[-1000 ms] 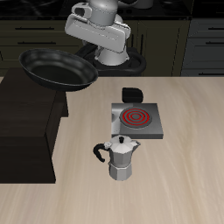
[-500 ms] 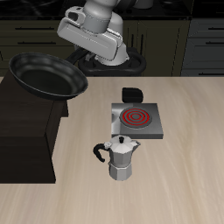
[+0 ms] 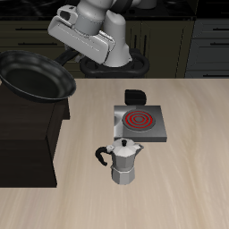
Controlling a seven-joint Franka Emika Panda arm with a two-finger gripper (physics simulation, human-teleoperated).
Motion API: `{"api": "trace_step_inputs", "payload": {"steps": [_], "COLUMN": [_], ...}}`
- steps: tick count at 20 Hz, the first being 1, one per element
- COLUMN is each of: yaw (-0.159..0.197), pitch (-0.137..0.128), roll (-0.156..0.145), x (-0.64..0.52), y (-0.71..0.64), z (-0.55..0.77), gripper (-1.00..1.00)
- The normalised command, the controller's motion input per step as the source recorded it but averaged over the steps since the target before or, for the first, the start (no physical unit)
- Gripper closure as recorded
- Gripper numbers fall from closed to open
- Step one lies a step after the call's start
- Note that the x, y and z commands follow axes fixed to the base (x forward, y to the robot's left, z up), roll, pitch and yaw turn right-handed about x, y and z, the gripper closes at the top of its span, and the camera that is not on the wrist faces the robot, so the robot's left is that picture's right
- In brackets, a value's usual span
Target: Place the frypan on top of the shelf
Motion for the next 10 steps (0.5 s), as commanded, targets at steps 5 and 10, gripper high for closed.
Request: {"api": "trace_step_inputs", "payload": {"steps": [5, 10], "yaw": [0.000, 0.005], "pitch": [0.010, 0.022], "roll": [-0.031, -0.012], "x": [0.07, 0.09], "y": [-0.15, -0.02], "z": [-0.02, -0.11], "gripper": [1.00, 1.00]}}
